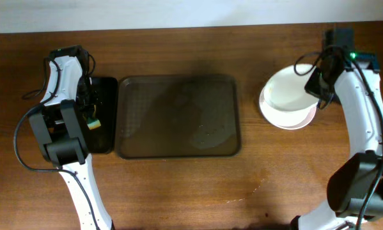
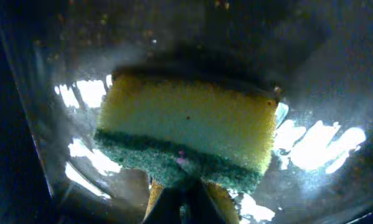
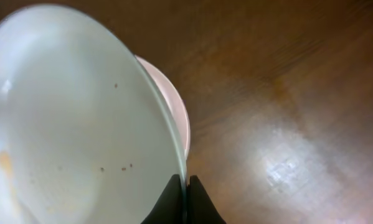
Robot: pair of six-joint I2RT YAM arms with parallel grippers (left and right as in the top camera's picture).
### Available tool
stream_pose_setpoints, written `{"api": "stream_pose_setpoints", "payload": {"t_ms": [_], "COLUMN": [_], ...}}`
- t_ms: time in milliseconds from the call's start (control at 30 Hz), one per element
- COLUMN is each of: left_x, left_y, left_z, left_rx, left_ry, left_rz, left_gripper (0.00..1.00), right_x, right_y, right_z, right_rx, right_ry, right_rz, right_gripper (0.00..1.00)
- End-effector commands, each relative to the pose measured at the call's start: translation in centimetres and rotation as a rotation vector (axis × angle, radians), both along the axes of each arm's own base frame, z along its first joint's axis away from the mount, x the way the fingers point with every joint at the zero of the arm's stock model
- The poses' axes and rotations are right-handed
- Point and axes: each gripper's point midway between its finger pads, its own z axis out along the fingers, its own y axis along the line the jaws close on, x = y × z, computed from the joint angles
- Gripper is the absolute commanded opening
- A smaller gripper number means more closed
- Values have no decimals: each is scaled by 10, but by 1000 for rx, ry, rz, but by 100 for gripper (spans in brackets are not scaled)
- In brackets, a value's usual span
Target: Clean dirty plates on tray and stack at the side
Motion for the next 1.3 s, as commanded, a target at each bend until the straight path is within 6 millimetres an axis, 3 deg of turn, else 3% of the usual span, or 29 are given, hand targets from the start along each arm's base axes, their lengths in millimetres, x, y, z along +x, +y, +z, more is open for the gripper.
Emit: {"api": "stream_pose_setpoints", "payload": {"t_ms": [0,67,100,133,167,200,267,333,367,467,567,600,667,700,733,767,800,900,967,1067,1133,1267], "left_x": [-3,-3,-3,-3,-3,-3,-1,8,16,39,53,54,60,60,56,53,51,50,50,50,50,50], "left_y": [2,2,2,2,2,1,-9,-14,-14,-16,-28,-34,-54,-82,-103,-108,-111,-114,-114,-114,-114,-114], "left_z": [-1,-1,-1,-1,-1,-1,1,11,22,73,162,195,245,268,285,292,297,298,298,298,298,298], "left_rx": [9,9,9,8,8,5,-53,-85,-87,-69,-46,-42,-92,-212,-293,-300,-302,-303,-303,-303,-303,-303], "left_ry": [4,4,4,4,4,4,-7,-44,-77,-196,-380,-456,-622,-694,-737,-753,-762,-763,-763,-763,-763,-763], "left_rz": [11,11,11,11,11,12,25,32,31,11,-27,-42,-76,-108,-138,-150,-159,-164,-164,-164,-164,-164], "left_gripper": [24,45,83,99,99,99,99,99,99,99,99,99,99,99,99,99,99,99,99,99,99,99], "right_x": [-7,-10,-11,-11,-11,-10,-9,-6,-2,13,20,15,-3,-24,-41,-56,-74,-117,-146,-177,-188,-196], "right_y": [10,11,11,12,11,11,12,18,22,29,36,38,42,46,49,52,59,87,96,101,102,98], "right_z": [-38,-62,-83,-88,-91,-95,-95,-94,-90,-46,44,83,136,174,198,218,240,287,307,325,330,316], "right_rx": [84,86,87,86,85,84,87,122,146,184,191,171,148,134,124,116,124,172,164,136,117,67], "right_ry": [9,3,-18,-24,-31,-39,-43,-55,-67,-137,-275,-325,-393,-443,-480,-521,-574,-743,-827,-911,-934,-862], "right_rz": [43,33,29,27,28,28,29,42,51,76,119,152,187,195,199,205,225,315,346,361,369,389], "right_gripper": [4,4,4,5,5,15,60,76,79,80,79,80,80,80,80,80,98,98,98,98,98,98]}}
